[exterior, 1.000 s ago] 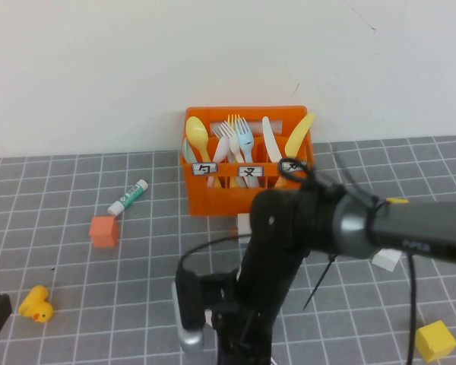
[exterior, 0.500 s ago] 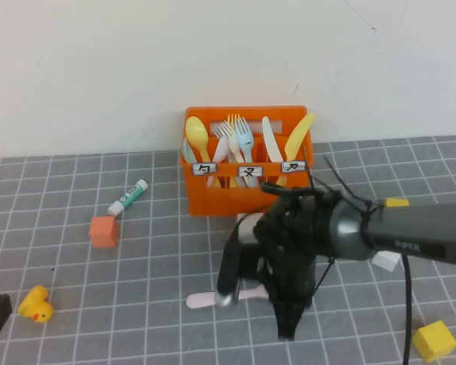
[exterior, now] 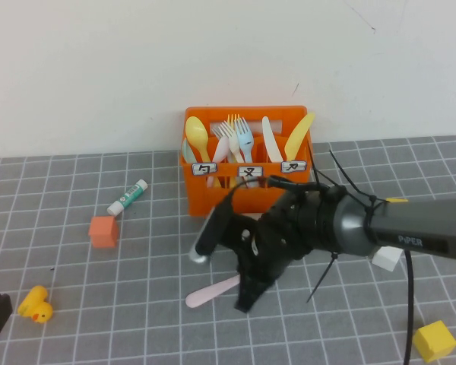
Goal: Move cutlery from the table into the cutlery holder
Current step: Pick up the fork
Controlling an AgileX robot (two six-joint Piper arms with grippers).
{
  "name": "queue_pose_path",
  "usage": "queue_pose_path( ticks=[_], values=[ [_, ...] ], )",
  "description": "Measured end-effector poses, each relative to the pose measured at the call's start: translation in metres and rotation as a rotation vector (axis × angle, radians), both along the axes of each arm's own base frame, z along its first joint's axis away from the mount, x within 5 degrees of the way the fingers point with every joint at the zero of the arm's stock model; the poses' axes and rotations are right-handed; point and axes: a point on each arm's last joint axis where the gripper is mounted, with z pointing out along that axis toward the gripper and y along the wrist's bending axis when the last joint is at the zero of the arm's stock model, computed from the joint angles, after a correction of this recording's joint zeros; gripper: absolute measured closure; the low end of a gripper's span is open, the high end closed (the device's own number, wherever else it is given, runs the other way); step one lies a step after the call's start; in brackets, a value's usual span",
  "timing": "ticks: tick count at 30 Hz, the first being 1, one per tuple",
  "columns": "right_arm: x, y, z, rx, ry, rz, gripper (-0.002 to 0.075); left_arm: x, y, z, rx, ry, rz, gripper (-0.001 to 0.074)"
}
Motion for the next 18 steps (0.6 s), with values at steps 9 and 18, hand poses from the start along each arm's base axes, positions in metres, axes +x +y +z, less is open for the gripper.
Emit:
queue_pose_path(
  ticks=[9,18],
  values=[
    [-0.006,0.035,0.019,0.159,-0.046,0.034,0.0727,0.000,0.000,0.000,0.002,-0.001,0.000,0.0735],
    [-0.013,0.047,0.000,0.212,0.033,-0.007,0.0727,0.000,0.000,0.000,0.003,-0.001,-0.001,0.0735]
  ],
)
